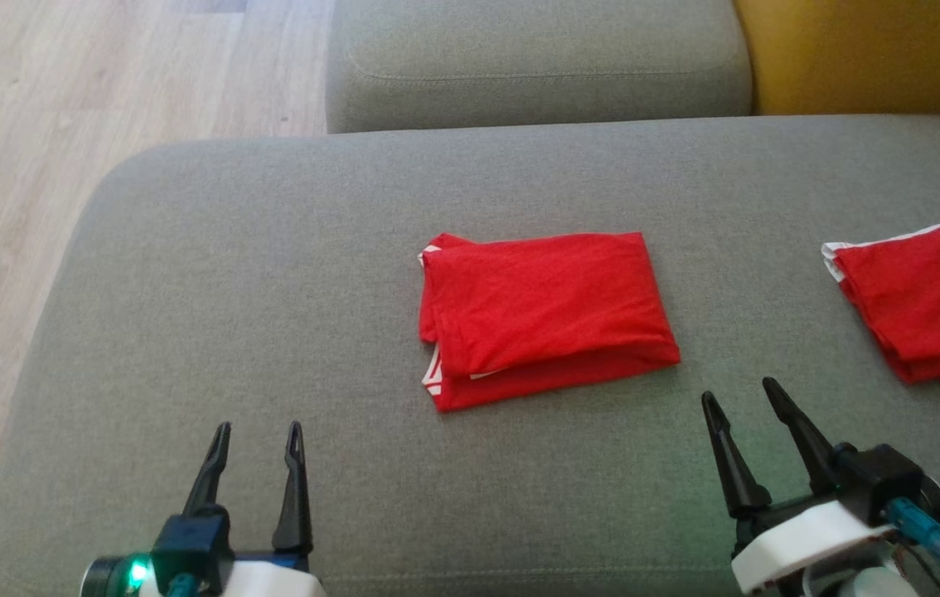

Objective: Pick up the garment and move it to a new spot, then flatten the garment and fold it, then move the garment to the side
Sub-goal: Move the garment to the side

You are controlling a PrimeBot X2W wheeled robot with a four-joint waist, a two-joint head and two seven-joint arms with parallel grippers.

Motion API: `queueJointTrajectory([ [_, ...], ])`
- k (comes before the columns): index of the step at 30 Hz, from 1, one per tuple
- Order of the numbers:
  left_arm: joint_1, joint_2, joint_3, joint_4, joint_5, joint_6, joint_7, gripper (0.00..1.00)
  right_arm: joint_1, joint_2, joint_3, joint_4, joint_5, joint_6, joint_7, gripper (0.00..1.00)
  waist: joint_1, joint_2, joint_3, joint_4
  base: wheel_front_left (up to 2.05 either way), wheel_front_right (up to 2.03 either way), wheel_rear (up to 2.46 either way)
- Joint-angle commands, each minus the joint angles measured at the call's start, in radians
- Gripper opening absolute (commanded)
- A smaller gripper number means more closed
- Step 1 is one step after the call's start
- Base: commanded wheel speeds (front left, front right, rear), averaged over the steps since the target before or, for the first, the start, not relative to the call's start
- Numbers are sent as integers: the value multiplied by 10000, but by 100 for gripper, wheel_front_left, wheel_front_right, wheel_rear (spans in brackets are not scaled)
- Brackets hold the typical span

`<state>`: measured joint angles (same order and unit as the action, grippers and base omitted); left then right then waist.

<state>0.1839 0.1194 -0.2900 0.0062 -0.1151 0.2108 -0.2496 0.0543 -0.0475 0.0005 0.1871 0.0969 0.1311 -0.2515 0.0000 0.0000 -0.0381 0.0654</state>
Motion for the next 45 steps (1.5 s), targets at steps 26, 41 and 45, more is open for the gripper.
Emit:
queueJointTrajectory([
  [26,-1298,-179,-952,-92,1737,-101,-122,100,-5547,-861,-2071,5984,3242,-4,2563,100,0,0,1303,2074,0,0,0],
  [41,-1932,-213,-1615,-42,1618,228,-122,100,-7088,-1036,-1982,8617,2819,-4,4303,35,0,0,2024,2428,0,0,0],
  [45,-2052,-186,-1663,-46,1530,323,-122,100,-7213,-1049,-1904,8776,2674,-4,3984,0,0,0,2155,2282,0,0,0],
])
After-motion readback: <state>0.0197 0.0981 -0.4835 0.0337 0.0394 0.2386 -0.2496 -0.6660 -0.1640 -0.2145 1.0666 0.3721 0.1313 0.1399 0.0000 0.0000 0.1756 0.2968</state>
